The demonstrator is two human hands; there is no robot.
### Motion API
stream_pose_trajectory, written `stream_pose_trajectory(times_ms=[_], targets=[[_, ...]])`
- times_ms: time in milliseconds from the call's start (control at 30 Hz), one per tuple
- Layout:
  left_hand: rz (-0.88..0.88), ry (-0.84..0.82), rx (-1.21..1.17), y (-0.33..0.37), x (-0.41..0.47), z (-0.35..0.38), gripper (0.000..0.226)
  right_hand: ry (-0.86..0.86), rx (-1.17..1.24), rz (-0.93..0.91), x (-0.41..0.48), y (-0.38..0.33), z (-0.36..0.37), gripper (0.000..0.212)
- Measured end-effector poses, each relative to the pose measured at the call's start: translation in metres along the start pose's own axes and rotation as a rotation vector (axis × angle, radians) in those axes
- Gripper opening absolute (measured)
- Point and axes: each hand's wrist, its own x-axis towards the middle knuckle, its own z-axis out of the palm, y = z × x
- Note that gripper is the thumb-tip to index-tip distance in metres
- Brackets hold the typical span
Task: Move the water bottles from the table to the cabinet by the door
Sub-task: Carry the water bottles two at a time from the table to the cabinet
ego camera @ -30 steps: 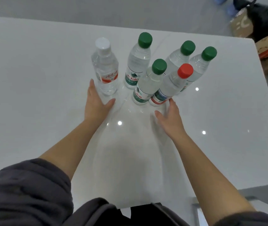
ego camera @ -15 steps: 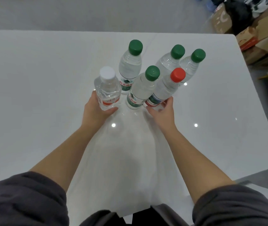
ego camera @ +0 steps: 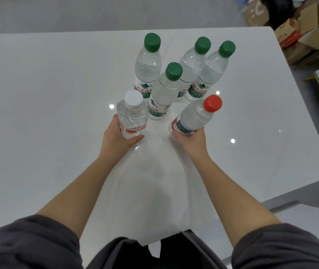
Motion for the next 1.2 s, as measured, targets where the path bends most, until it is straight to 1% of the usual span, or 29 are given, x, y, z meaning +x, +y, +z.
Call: stream_pose_trajectory(times_ms=[133,200,333,400,500,600,700,800,867,967,1067,1200], targets=[[0.002,-0.004,-0.002,0.009,-0.003,-0.001,0.071,0.030,0.047,0.026,-0.004,-0.004,0.008,0.073],[0.000,-0.010,0.027,0.011,-0.010,0.001,0.070,0.040,0.064,0.027,-0.013,-0.004,0.007,0.068],[-0.032,-0.061,0.115,0.007,-0.029,0.013,0.059,0.041,0.042,0.066,-0.043,0.014,-0.007,0.057],[-0.028,-0.113,0.173,0.004,-0.040,0.025,0.055,0.038,0.030,0.100,-0.062,0.027,-0.018,0.051],[-0.007,-0.197,0.194,0.010,-0.063,0.047,0.051,0.111,0.027,0.129,-0.095,0.042,-0.041,0.046],[0.053,-0.299,0.199,0.023,-0.091,0.073,0.048,0.196,0.069,0.181,-0.129,0.055,-0.070,0.049],[0.069,-0.400,0.177,0.038,-0.123,0.106,0.039,0.277,0.122,0.234,-0.165,0.070,-0.105,0.050],[0.100,-0.494,0.153,0.054,-0.159,0.141,0.032,0.355,0.157,0.231,-0.203,0.084,-0.146,0.039],[0.144,-0.552,0.170,0.065,-0.186,0.166,0.032,0.413,0.154,0.250,-0.231,0.096,-0.173,0.035],[0.195,-0.647,0.138,0.081,-0.231,0.200,0.037,0.542,0.167,0.295,-0.276,0.117,-0.211,0.048],[0.245,-0.730,0.082,0.093,-0.269,0.226,0.052,0.646,0.214,0.310,-0.316,0.125,-0.240,0.051],[0.307,-0.836,0.064,0.110,-0.317,0.265,0.057,0.764,0.256,0.306,-0.364,0.134,-0.280,0.059]])
